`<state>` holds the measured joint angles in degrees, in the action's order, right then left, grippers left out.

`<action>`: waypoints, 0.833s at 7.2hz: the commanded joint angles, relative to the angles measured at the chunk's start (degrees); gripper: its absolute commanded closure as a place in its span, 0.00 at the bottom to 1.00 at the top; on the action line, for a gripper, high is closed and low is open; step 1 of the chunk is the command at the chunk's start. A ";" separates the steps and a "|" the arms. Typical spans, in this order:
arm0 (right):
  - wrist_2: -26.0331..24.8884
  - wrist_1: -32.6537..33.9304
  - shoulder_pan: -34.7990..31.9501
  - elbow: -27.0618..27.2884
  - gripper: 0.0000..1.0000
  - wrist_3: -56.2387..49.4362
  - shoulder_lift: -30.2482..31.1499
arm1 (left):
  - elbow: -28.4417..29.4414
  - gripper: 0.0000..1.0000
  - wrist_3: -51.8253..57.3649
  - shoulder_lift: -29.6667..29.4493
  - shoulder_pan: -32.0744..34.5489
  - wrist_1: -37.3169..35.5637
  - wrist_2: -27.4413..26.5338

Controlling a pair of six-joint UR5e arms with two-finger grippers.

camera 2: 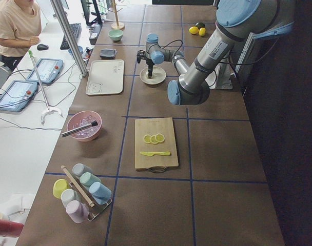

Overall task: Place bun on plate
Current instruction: 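Release the bun onto the plate and lift the left arm away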

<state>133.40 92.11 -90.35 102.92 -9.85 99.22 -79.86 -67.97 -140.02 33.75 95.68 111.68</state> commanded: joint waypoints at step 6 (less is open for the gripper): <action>0.02 0.00 0.44 -0.70 0.00 0.80 -0.16 | -19.47 0.00 63.05 35.13 39.73 -14.73 21.69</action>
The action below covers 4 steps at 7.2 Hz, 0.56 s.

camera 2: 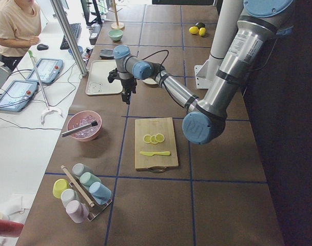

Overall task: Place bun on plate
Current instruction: 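Release the bun onto the plate and lift the left arm away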

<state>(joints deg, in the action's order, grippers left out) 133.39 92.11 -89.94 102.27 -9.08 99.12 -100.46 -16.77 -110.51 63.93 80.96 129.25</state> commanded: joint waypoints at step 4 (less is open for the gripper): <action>0.02 0.09 0.03 -0.14 0.00 0.20 -0.06 | 14.56 0.00 30.48 11.01 28.15 0.60 7.85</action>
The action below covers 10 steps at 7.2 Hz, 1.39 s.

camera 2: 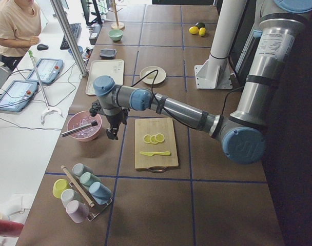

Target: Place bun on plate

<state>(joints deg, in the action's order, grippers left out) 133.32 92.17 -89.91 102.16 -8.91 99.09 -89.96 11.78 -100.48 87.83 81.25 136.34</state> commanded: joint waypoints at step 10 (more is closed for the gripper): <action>0.10 -0.06 0.00 -0.03 0.00 0.03 -0.03 | 6.37 0.00 -4.13 10.91 6.04 18.33 -0.28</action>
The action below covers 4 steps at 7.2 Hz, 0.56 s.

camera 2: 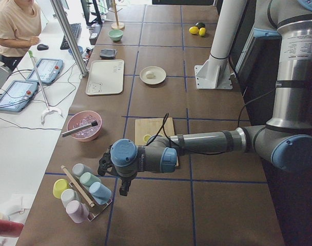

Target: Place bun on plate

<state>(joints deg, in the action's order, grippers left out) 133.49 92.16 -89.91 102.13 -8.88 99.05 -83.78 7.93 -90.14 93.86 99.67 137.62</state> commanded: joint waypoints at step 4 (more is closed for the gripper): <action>-0.07 0.04 0.00 0.00 0.00 0.00 0.00 | 0.37 0.00 -0.28 2.43 -0.08 -0.09 -1.74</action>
<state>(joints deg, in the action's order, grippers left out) 133.42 92.19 -89.91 102.13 -8.88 99.05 -83.49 7.57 -87.76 93.81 99.84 135.92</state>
